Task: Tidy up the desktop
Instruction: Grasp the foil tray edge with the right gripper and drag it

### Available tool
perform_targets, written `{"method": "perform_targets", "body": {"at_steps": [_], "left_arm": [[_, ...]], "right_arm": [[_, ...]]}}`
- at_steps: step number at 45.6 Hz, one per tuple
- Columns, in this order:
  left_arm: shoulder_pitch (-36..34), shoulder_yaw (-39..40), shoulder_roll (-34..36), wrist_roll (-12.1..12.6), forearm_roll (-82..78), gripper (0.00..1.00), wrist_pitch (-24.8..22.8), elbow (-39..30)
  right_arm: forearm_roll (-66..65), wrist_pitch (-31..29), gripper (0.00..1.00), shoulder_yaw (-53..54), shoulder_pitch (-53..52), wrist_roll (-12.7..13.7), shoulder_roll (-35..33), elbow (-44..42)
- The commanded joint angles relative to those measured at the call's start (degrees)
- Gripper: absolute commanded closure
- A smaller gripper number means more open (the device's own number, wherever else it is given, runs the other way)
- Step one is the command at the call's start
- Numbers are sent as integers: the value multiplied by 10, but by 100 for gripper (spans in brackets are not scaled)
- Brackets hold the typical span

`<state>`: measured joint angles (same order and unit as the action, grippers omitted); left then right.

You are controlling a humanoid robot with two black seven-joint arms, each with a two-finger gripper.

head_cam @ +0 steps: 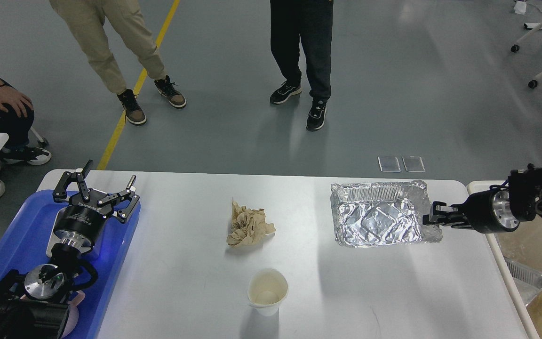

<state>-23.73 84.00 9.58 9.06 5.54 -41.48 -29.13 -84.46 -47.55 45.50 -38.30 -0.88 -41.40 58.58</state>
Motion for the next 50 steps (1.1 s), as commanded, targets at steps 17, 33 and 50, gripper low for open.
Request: {"method": "perform_targets", "body": {"at_steps": [17, 33, 50], "left_arm": [[2, 0, 9, 3, 0, 3, 5, 0], [-4, 0, 11, 2, 1, 3, 7, 1], [-6, -2, 33, -2, 1, 3, 7, 2]], "right_arm": [[81, -53, 100, 0, -45, 0, -7, 77], [82, -54, 100, 0, -64, 5, 40, 94], [80, -58, 100, -2, -59, 7, 79, 77]]}}
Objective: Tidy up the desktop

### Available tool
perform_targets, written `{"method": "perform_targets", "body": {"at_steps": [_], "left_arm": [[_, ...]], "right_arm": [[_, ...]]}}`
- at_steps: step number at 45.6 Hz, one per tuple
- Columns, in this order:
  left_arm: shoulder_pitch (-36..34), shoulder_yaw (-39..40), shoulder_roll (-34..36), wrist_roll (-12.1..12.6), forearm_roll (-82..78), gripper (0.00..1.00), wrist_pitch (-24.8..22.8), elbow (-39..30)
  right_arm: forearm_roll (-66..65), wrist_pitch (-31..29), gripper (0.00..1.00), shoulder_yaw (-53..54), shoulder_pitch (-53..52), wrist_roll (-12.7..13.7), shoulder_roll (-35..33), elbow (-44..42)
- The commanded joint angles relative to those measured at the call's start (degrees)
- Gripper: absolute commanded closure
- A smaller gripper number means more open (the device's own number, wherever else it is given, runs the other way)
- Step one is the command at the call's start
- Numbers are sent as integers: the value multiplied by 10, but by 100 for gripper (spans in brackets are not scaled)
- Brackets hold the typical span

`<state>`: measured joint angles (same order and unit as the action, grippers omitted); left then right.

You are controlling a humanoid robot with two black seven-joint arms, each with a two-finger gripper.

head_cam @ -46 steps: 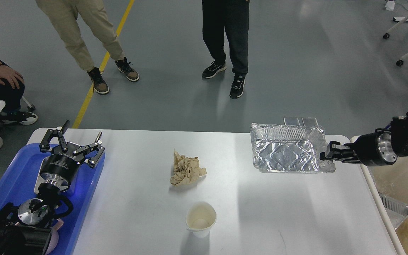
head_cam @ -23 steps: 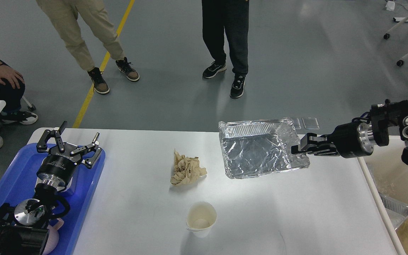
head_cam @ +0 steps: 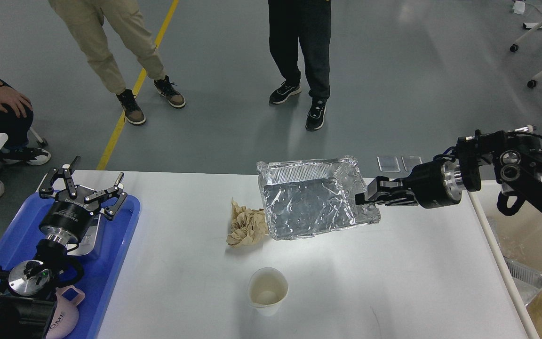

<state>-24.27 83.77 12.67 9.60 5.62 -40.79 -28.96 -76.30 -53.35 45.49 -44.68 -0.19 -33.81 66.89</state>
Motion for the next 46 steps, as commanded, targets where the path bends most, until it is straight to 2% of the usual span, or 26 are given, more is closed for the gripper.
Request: {"method": "perform_targets", "body": {"at_steps": [1, 9, 16, 19, 31, 36, 46], "left_arm": [[-2, 1, 3, -8, 0, 3, -1, 0], [-5, 18, 1, -17, 2, 3, -1, 0], [-9, 44, -3, -73, 5, 3, -3, 0], [-13, 44, -2, -87, 5, 3, -9, 0], [-8, 39, 3, -85, 1, 3, 2, 1], [-8, 28, 3, -93, -43, 3, 4, 1], [-14, 28, 4, -145, -78, 3, 51, 0]], "right_arm": [[-2, 0, 100, -1, 6, 0, 3, -7], [-1, 0, 100, 0, 4, 0, 3, -7], [0, 0, 100, 0, 3, 0, 2, -6], [0, 1, 100, 0, 1, 0, -1, -7], [-2, 4, 100, 0, 1, 3, -17, -16], [-2, 5, 100, 0, 4, 5, -22, -19], [-2, 5, 100, 0, 6, 4, -32, -18]]}}
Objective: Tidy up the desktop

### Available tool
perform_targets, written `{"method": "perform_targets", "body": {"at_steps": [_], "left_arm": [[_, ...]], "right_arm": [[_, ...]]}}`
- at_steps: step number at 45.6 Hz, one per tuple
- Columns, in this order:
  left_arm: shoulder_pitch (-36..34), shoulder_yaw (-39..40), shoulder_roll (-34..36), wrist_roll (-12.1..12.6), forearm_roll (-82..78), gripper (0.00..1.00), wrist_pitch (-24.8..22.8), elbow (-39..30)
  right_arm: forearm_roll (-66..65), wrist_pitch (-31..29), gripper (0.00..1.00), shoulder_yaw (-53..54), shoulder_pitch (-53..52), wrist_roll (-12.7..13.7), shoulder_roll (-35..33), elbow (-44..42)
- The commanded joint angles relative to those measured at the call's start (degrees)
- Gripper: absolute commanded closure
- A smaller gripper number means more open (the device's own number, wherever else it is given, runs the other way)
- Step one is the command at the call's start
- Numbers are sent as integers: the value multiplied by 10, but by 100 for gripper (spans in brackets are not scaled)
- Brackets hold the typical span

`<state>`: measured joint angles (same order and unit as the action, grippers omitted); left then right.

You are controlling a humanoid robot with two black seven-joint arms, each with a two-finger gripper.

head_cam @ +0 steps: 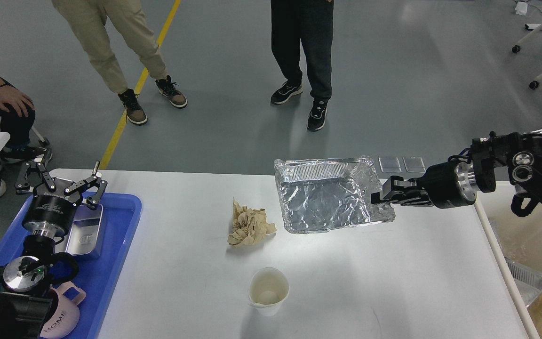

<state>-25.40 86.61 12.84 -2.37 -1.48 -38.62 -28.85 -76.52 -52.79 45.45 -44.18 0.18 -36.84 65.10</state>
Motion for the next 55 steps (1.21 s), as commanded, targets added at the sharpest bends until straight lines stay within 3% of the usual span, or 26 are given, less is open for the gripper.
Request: {"method": "perform_targets", "body": {"at_steps": [1, 9, 15, 20, 24, 33, 46, 55], "left_arm": [[-3, 0, 3, -30, -12, 3, 35, -1], [-4, -3, 12, -42, -13, 3, 48, -1], [-9, -6, 7, -69, -18, 3, 61, -2], [-15, -7, 8, -70, -18, 3, 79, -2], [-15, -6, 3, -76, -18, 3, 68, -7], [-18, -8, 10, -126, -36, 3, 16, -8], [-11, -8, 32, -120, -56, 3, 21, -2], [-14, -33, 37, -120, -90, 3, 77, -3]], "right_arm": [[1, 1, 100, 0, 1, 0, -2, 0], [1, 1, 100, 0, 3, 0, -2, 0], [1, 1, 100, 1, 5, 0, -2, 0], [1, 1, 100, 0, 5, 0, -2, 1], [1, 1, 100, 0, 4, 1, -2, 1], [1, 1, 100, 0, 4, 1, -2, 1], [1, 1, 100, 0, 2, 1, -2, -1], [0, 1, 100, 0, 3, 1, -2, -1]]}}
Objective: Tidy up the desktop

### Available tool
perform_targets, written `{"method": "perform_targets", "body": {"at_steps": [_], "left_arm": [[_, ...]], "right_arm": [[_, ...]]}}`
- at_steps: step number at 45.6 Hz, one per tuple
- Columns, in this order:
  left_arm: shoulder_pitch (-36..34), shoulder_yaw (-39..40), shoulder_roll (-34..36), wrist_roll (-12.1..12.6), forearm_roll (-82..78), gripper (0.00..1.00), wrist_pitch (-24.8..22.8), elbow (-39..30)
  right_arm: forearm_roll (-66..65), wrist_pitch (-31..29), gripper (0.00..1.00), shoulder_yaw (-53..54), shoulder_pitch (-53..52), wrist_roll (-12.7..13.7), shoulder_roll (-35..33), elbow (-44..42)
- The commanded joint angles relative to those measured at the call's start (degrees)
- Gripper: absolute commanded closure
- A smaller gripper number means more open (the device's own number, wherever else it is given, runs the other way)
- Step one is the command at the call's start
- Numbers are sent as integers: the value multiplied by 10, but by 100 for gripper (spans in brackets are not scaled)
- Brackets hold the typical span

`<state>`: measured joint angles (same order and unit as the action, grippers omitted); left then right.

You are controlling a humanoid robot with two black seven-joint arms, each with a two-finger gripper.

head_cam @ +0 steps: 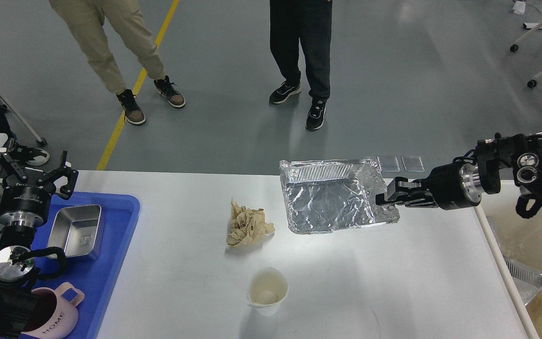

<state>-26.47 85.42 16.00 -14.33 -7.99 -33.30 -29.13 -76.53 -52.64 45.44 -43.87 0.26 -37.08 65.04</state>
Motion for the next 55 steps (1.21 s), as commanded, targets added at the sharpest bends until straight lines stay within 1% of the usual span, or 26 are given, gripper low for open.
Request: {"method": "perform_targets", "body": {"at_steps": [1, 5, 8, 11, 14, 20, 25, 29, 33, 38, 47, 49, 55], "left_arm": [[-4, -29, 5, -2, -37, 3, 24, -1], [-9, -63, 20, -4, -96, 3, 24, -12], [-12, -84, 53, -8, -155, 3, 24, -29], [-16, -108, 92, -9, -226, 3, 24, -60], [-12, -123, 130, -9, -284, 3, 24, -107], [8, -163, 220, -6, -357, 3, 24, -181], [38, -196, 325, -4, -364, 3, 24, -253], [59, -218, 400, -2, -366, 3, 20, -280], [63, -236, 464, -1, -367, 3, -1, -294], [65, -263, 548, 0, -372, 3, -36, -335], [66, -301, 687, -7, -425, 3, -55, -422], [65, -307, 711, -8, -425, 3, -74, -433], [60, -298, 760, -9, -425, 3, -155, -441]], "right_arm": [[-1, 0, 100, 0, 0, 0, 0, -1], [-2, 3, 100, 1, -1, 1, 0, -1], [-1, 5, 100, 4, -1, 0, 0, -1], [-1, 7, 100, 13, 0, 0, -1, -1], [-1, 7, 100, 24, 2, 1, 0, -1], [0, 9, 100, 29, 2, 0, 1, -1], [1, 9, 100, 41, 2, 0, 2, -2], [2, 10, 100, 48, 2, 0, 2, -2], [2, 10, 100, 51, 1, 0, 3, -3], [2, 10, 100, 63, 1, 0, 4, -2], [3, 10, 100, 76, 1, -1, 5, -3], [3, 10, 100, 82, 1, 0, 4, -3], [3, 10, 100, 91, 1, 0, 2, -9]]}}
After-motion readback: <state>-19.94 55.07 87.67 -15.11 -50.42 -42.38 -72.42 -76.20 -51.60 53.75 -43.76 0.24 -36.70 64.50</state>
